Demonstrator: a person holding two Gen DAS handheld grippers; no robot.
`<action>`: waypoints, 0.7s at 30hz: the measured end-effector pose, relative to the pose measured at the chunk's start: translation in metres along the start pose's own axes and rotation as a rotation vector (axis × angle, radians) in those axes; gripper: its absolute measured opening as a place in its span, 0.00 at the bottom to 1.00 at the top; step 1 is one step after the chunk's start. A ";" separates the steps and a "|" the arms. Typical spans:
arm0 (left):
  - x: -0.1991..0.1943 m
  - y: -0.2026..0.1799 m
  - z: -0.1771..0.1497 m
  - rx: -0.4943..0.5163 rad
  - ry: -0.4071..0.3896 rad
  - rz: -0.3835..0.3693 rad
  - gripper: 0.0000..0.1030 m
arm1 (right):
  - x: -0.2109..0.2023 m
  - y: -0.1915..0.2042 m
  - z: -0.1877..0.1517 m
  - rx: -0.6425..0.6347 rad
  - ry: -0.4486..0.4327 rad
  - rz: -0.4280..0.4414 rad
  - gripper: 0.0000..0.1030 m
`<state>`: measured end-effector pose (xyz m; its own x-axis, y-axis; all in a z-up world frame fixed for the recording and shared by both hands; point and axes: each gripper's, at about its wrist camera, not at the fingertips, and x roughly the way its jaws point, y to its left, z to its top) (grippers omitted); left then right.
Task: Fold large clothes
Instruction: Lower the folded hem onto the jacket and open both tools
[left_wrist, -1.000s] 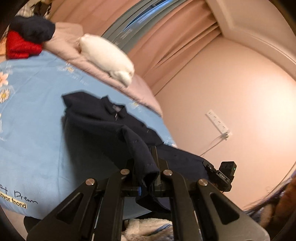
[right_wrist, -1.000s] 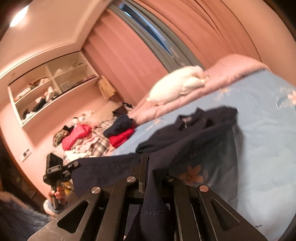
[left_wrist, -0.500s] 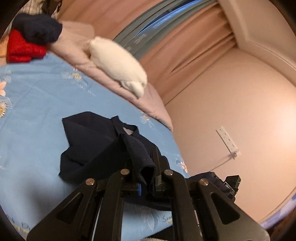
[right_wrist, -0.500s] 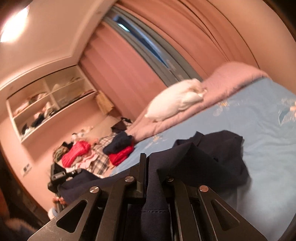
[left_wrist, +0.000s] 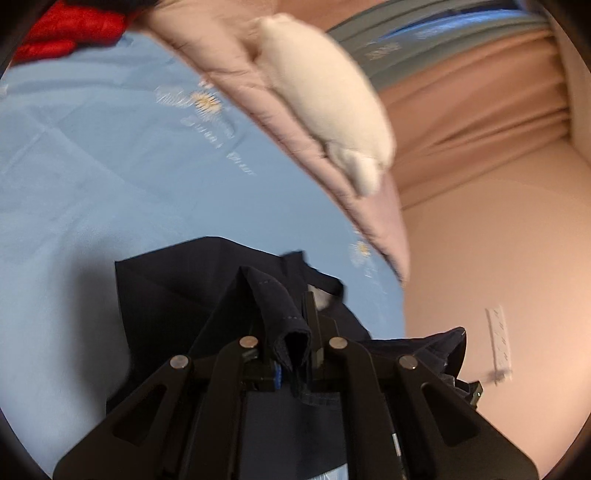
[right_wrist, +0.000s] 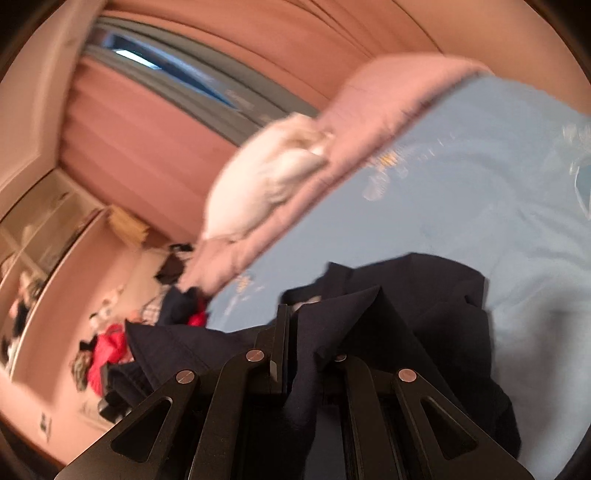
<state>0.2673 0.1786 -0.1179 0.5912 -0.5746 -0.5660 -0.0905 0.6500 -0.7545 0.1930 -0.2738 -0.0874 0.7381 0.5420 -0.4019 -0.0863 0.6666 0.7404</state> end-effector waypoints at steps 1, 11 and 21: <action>0.010 0.004 0.006 -0.013 0.010 0.015 0.08 | 0.011 -0.007 0.004 0.016 0.012 -0.021 0.05; 0.091 0.045 0.036 -0.146 0.097 0.162 0.09 | 0.063 -0.069 0.020 0.232 0.110 -0.153 0.05; 0.084 0.068 0.059 -0.348 0.030 0.062 0.67 | 0.055 -0.101 0.021 0.528 0.137 0.000 0.60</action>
<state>0.3579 0.2042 -0.1974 0.5528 -0.5570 -0.6198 -0.3963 0.4786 -0.7835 0.2563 -0.3228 -0.1730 0.6412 0.6274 -0.4419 0.2870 0.3380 0.8963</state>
